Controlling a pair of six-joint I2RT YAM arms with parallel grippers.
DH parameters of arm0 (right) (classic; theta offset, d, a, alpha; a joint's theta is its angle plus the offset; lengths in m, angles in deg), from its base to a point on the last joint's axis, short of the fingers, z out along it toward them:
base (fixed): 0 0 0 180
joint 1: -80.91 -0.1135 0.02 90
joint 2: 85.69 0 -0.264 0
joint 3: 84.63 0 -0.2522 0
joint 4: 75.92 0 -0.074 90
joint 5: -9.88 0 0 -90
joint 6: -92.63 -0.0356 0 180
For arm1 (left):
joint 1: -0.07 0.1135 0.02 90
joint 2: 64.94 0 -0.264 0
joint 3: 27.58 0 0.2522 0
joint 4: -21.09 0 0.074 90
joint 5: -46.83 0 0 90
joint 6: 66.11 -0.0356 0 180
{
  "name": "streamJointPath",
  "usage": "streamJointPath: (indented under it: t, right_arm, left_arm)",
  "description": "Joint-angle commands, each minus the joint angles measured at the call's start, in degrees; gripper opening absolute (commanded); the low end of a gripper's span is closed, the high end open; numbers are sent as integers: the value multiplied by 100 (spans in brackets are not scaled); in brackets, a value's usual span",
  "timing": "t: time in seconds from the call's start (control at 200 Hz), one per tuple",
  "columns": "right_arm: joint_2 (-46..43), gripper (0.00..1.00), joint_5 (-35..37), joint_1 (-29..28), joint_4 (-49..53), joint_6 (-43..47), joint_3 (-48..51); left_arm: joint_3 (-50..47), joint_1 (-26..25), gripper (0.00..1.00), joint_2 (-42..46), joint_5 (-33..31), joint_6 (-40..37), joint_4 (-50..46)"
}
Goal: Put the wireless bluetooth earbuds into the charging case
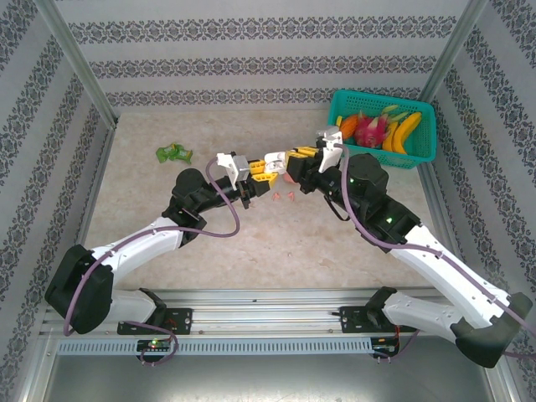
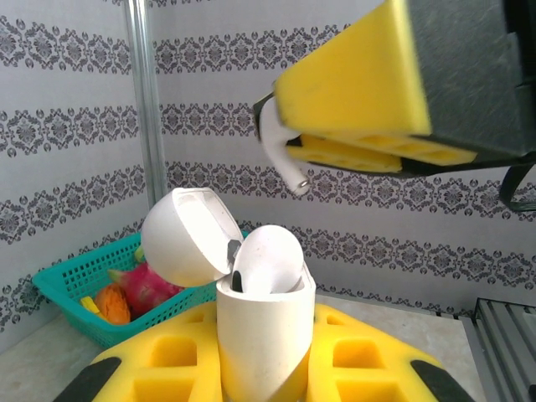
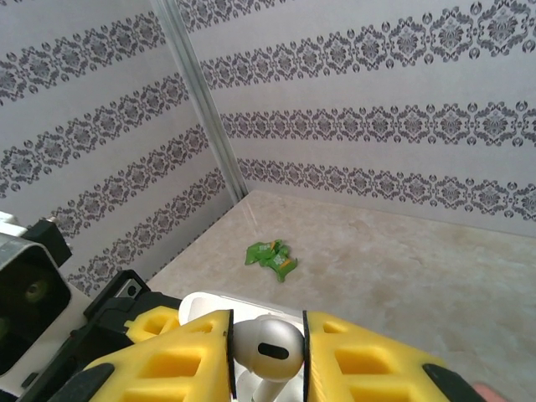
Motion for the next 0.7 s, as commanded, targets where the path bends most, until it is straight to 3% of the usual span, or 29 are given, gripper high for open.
streamJointPath:
  t: [0.0, 0.694]
  right_arm:
    - [74, 24, -61, -77, -216, -53, 67]
    - [293, 22, 131, 34, -203, -32, 155]
  left_arm:
    - [220, -78, 0, 87, -25, 44, 359]
    - [185, -96, 0, 237, -17, -1, 213]
